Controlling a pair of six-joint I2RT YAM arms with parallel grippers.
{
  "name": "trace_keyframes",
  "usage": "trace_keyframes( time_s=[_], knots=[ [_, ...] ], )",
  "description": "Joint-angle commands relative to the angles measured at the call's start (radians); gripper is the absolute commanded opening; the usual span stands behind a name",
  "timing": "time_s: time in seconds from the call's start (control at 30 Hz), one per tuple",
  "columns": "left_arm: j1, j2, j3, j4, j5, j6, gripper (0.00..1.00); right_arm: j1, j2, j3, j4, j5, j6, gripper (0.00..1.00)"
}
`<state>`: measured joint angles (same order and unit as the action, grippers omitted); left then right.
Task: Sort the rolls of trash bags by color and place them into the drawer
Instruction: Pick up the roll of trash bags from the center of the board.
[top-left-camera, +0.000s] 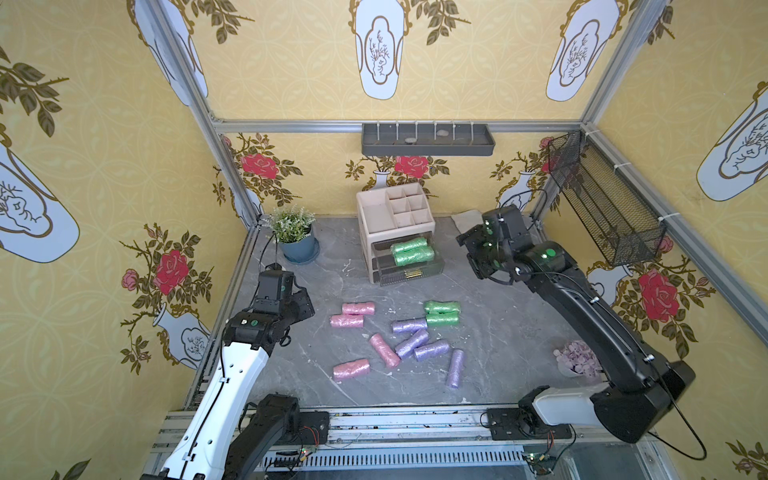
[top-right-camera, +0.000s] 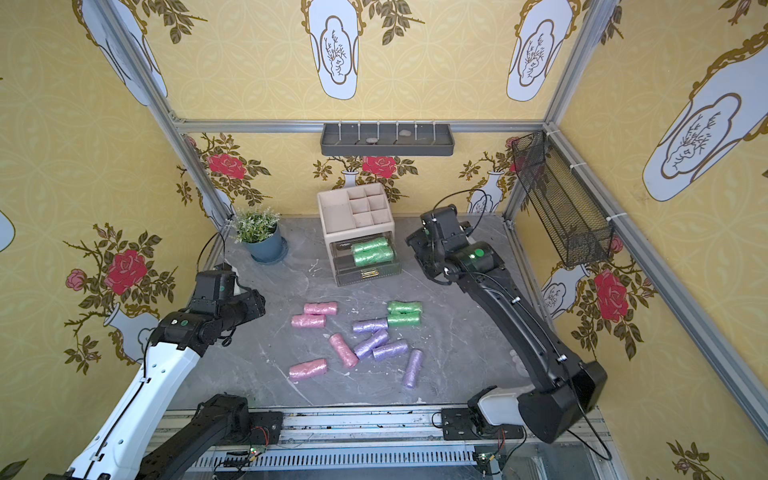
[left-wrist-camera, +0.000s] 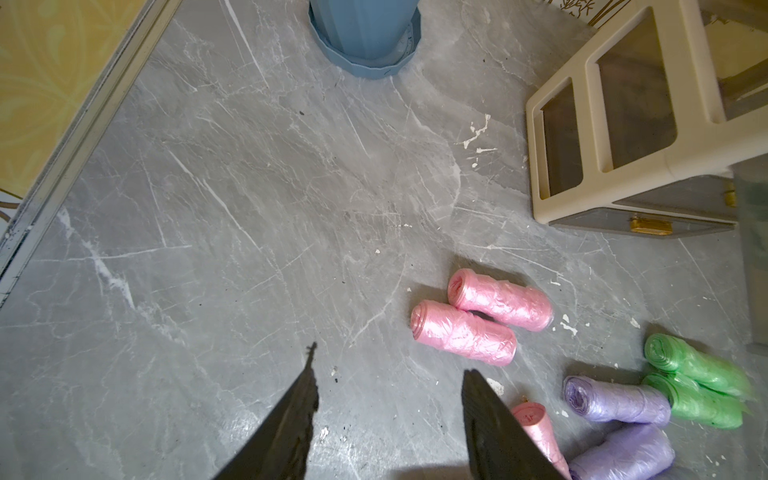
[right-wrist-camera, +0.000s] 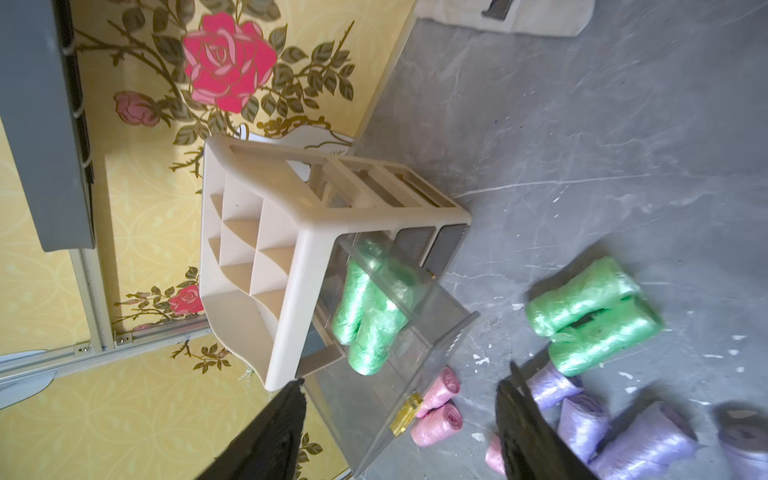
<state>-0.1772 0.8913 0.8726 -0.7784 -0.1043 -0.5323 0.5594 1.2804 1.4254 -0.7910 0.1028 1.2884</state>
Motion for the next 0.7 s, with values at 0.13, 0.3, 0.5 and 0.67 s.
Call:
trace_keyframes(
  time_s=[0.13,0.3,0.5,0.67],
  knots=[
    [0.000,0.005,-0.007,0.008,-0.013,-0.002,0.58,-0.112,-0.190,-0.218,-0.066,-0.067,-0.032,0.68],
    [0.000,0.006,-0.011,0.008,-0.011,-0.006,0.58,-0.184,-0.254,-0.352,-0.022,-0.180,-0.032,0.62],
    [0.000,0.001,-0.014,0.011,-0.009,-0.006,0.58,-0.196,-0.261,-0.486,0.079,-0.292,-0.002,0.57],
    [0.001,0.001,-0.014,0.013,-0.003,-0.006,0.58,-0.194,-0.236,-0.555,0.160,-0.360,0.023,0.57]
  ],
)
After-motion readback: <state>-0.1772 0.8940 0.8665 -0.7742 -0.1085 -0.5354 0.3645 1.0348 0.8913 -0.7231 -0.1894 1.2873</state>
